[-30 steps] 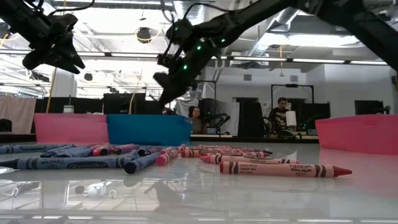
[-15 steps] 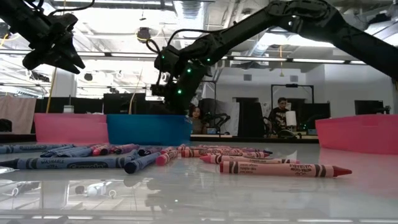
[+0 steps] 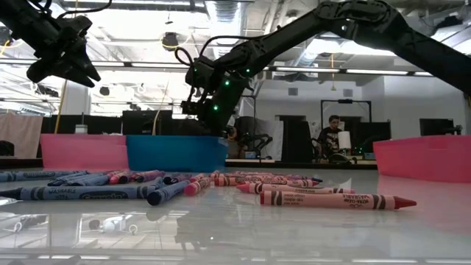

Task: Sort crayons
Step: Put the purple crayon into the blue bin, then put the blue crayon into the large red bin

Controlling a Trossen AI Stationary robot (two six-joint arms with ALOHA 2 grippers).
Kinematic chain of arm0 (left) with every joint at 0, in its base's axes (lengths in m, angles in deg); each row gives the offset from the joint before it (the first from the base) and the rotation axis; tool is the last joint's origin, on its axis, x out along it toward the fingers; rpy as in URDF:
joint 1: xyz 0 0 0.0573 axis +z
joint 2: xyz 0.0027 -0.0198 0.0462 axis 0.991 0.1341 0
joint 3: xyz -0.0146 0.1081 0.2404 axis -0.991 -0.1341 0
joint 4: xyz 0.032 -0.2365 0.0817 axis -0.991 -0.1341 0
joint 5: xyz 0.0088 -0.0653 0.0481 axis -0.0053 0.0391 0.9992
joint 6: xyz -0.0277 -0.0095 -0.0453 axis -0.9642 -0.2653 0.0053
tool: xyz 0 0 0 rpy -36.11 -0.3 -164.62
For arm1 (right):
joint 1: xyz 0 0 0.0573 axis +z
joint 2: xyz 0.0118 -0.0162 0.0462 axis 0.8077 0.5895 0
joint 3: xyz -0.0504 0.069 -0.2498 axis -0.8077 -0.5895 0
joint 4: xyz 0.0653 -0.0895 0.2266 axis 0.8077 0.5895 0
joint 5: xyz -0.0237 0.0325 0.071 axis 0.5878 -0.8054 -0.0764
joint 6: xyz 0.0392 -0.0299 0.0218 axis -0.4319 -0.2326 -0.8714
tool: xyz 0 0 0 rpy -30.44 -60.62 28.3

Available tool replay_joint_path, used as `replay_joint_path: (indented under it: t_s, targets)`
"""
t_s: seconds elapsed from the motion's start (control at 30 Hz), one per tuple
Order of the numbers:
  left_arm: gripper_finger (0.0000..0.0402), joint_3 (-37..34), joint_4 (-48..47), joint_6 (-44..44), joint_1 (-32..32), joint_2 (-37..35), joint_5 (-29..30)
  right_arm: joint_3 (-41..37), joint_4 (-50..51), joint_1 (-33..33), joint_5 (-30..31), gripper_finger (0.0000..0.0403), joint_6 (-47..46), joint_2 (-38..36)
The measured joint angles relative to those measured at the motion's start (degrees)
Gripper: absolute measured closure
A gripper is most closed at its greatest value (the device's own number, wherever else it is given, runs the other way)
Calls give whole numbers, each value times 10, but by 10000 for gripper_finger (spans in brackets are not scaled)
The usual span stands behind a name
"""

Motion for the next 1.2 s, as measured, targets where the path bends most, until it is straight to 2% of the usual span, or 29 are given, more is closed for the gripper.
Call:
replay_joint_path:
  t_s: [0.37, 0.7, 0.83, 0.93, 1.0, 1.1, 1.2]
  targets:
    - [291, 0, 0, 0, 0, 0, 0, 0, 0, 0, 0, 399, 9, 0]
    - [291, 0, 0, 0, 0, 0, 0, 0, -7, 0, 0, 329, 7, 0]
    - [291, 0, 0, 0, 0, 0, 0, 5, -6, 0, -1, 318, 7, -1]
    - [291, 0, 0, 0, 0, 0, -9, 41, 12, 3, -1, 316, 9, -1]
    - [291, 0, 1, 0, 0, 0, -33, 87, 54, 6, -2, 316, 18, -1]
    - [291, 0, 10, 11, 0, 0, -107, 169, 138, 15, -8, 316, 49, -3]
    - [291, 0, 34, 15, -2, 0, -197, 138, 147, 30, -14, 316, 86, -63]
